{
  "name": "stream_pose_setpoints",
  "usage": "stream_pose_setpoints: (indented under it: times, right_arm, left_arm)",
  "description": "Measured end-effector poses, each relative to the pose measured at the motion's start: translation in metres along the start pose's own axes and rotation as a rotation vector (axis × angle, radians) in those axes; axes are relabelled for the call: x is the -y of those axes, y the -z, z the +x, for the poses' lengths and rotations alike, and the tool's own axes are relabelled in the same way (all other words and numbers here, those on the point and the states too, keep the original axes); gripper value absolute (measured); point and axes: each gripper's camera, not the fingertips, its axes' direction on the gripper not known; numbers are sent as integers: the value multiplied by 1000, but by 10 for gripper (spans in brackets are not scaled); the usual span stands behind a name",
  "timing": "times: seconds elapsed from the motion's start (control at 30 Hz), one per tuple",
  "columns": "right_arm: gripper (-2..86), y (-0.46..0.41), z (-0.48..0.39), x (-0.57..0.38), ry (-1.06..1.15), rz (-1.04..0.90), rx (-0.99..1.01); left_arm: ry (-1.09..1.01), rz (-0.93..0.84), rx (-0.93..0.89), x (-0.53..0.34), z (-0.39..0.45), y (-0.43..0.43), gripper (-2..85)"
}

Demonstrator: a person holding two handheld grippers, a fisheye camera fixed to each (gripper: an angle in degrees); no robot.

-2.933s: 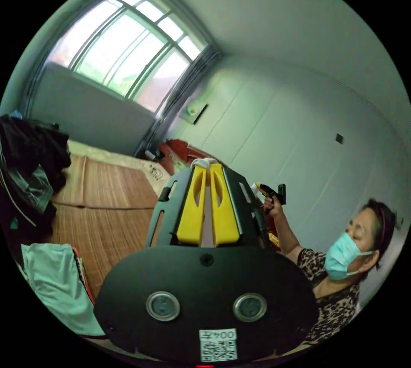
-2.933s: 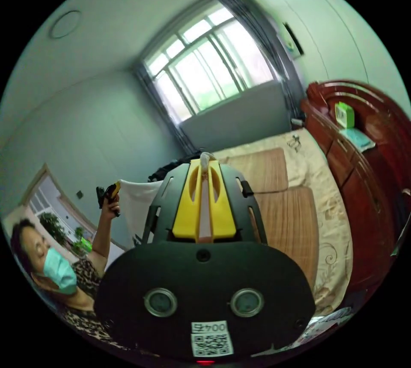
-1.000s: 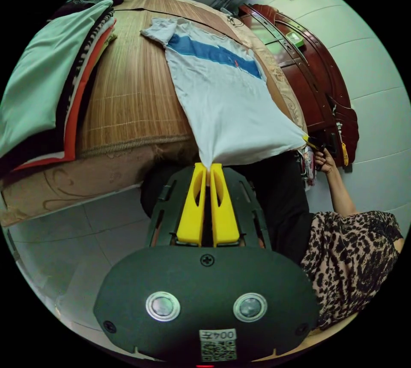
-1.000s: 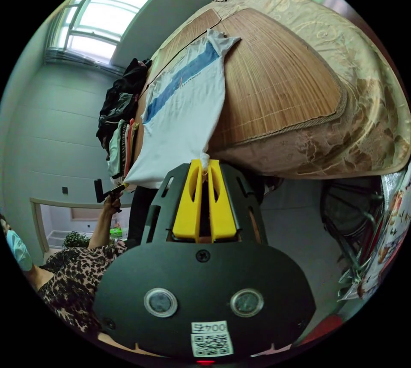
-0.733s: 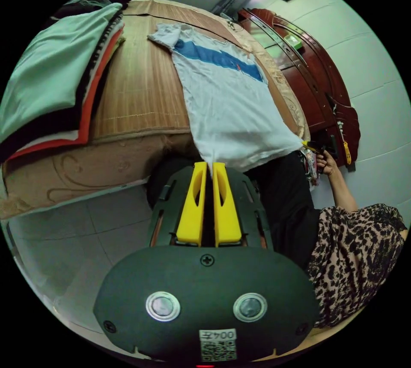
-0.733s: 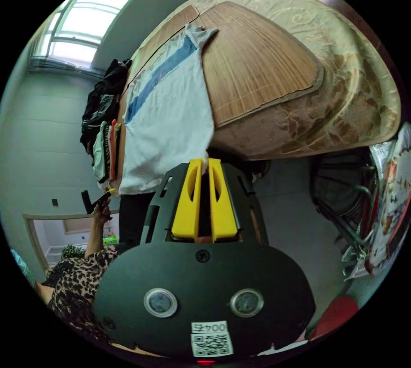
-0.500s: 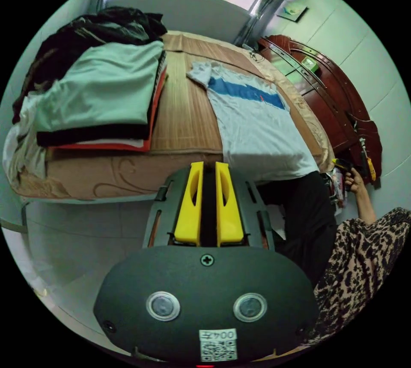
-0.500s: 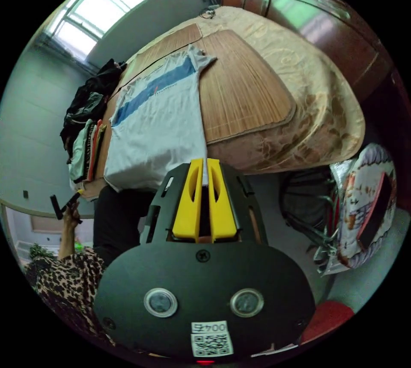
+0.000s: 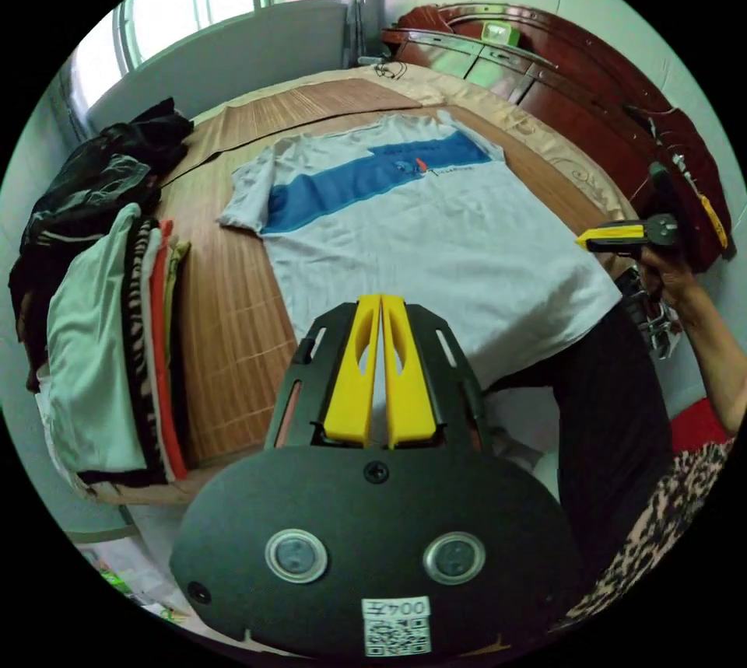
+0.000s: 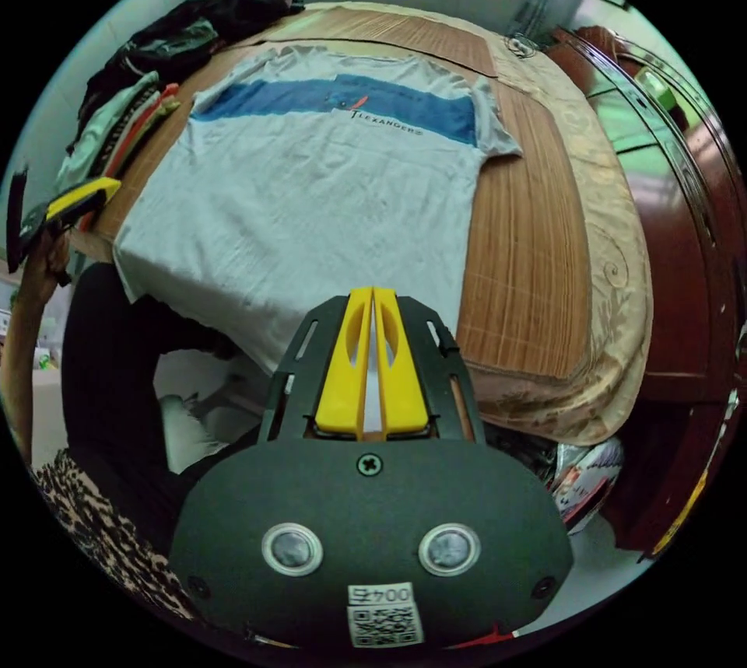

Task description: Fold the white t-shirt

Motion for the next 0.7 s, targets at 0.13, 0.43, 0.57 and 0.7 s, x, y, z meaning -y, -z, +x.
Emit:
stream_pose_setpoints:
  times: [0.13,0.43,0.57,0.7]
  right_arm:
    - [-7,-39,-17,13,45,-71,-100]
    - [-3,-35,15,-17,60,36,-48]
    - [18,4,97,-16,-106,232,86]
    - [100,1,222,16,-335,334,299]
  left_arm:
    - [0,-91,41,-3,20,-54,6]
    - [95,-61,-86,-66,13,-71,3]
    - [94,-72,-117,-78,10,-67,3]
    - [121,-51,-145,-93,6,-63,4]
